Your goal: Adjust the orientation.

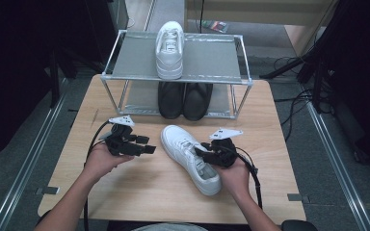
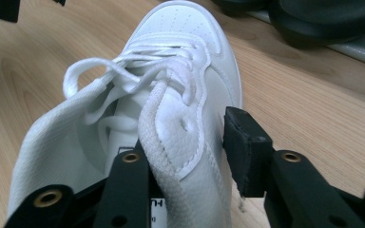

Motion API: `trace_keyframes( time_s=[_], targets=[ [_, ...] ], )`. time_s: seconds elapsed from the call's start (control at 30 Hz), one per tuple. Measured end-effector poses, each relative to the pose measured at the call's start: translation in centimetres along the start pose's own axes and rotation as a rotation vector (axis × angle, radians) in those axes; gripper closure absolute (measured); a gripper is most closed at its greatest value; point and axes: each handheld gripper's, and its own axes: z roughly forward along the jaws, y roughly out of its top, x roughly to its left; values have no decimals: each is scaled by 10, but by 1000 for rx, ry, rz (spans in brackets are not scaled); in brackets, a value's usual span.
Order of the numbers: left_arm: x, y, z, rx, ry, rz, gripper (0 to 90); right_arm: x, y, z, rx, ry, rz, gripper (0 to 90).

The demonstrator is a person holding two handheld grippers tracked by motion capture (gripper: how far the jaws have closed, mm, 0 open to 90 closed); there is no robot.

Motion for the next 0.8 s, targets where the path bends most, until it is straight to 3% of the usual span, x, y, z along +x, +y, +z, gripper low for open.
trace_keyframes(
  time_s=[0.23, 0.47, 0.6, 0.8],
  targets=[
    [4, -1, -3, -7, 8, -7, 417, -1, 0, -1, -15, -17, 19, 815],
    [5, -2, -6, -16, 12, -12, 418, -1, 1, -1, -9, -24, 14, 848],
    [8, -2, -10, -23, 15, -13, 415, -4, 3, -3, -1, -1, 39, 854],
    [16, -5, -18, -36, 38, -30, 410, -6, 9, -8, 8, 41, 30, 856]
  ],
)
